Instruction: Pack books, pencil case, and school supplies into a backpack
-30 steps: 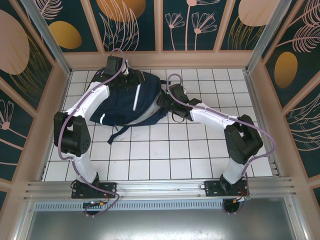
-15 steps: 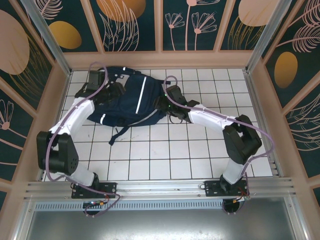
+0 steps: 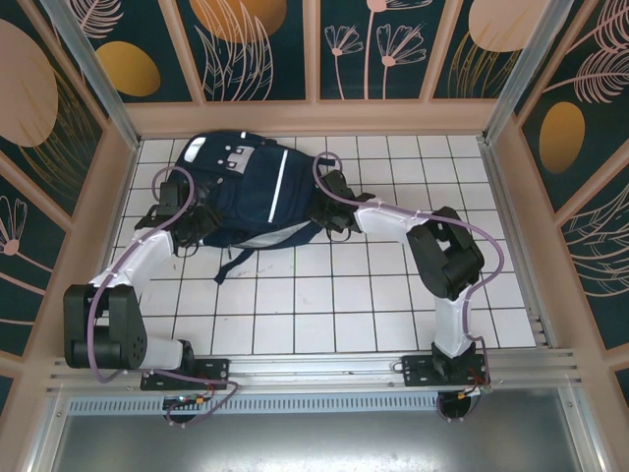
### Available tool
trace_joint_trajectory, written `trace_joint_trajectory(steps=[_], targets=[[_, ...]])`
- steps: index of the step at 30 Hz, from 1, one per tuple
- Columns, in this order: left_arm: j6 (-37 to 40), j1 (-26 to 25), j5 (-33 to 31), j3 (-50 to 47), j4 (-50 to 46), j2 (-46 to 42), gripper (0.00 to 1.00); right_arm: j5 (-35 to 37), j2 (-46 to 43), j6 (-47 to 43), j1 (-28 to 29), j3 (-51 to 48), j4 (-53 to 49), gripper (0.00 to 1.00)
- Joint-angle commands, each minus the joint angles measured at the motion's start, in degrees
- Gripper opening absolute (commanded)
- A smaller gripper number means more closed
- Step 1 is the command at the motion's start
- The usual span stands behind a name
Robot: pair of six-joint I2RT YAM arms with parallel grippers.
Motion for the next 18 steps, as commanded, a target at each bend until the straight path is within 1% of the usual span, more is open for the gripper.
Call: trace_joint_trajectory(steps=[1,4,6,8,9,11,14,15,18], targets=[[-3.9,0.2,5.7,-2.9,6.1,-0.6,0.61,3.3,-2.6,-0.3,-4.0,-4.4,-2.5,0.14],[-6.7,0.2,8.9,-5.3,9.5,-0.5,0.59,3.5,-4.4,-2.5,-6.5,-7.3,-2.4,0.12],[-9.0,0.0,11.6,-7.6,12.6,-0.3,0.57,3.4,-5.1,-3.6,-9.3,-8.9,-2.4,0.10],[-11.5,-0.6,13.9,-9.9,16.2,-0.3,0.56,3.1,-6.1,-4.3,-10.5,-10.1,-1.8,0.10],[-12.6,-1.1,14.3,-10.8,17.6,-0.3,0.56,2.3,-6.6,-5.3,-11.0,-10.7,-0.9,0.12],[-14.4,-2.6,14.4,-12.3,19.7,-0.5,0.56,1.7,-8.1,-7.5,-11.3,-11.6,1.3,0.22],[-16.9,-4.8,14.2,-14.1,22.7,-0.9,0.56,-0.2,-11.7,-10.2,-11.0,-12.8,3.6,0.45],[-17.8,-5.5,13.8,-14.7,23.3,-0.9,0.56,0.0,-13.0,-11.0,-10.7,-13.2,4.2,0.48],[-20.2,-6.5,12.8,-16.6,24.8,-0.8,0.56,1.1,-17.1,-12.8,-9.0,-14.7,5.5,0.50]])
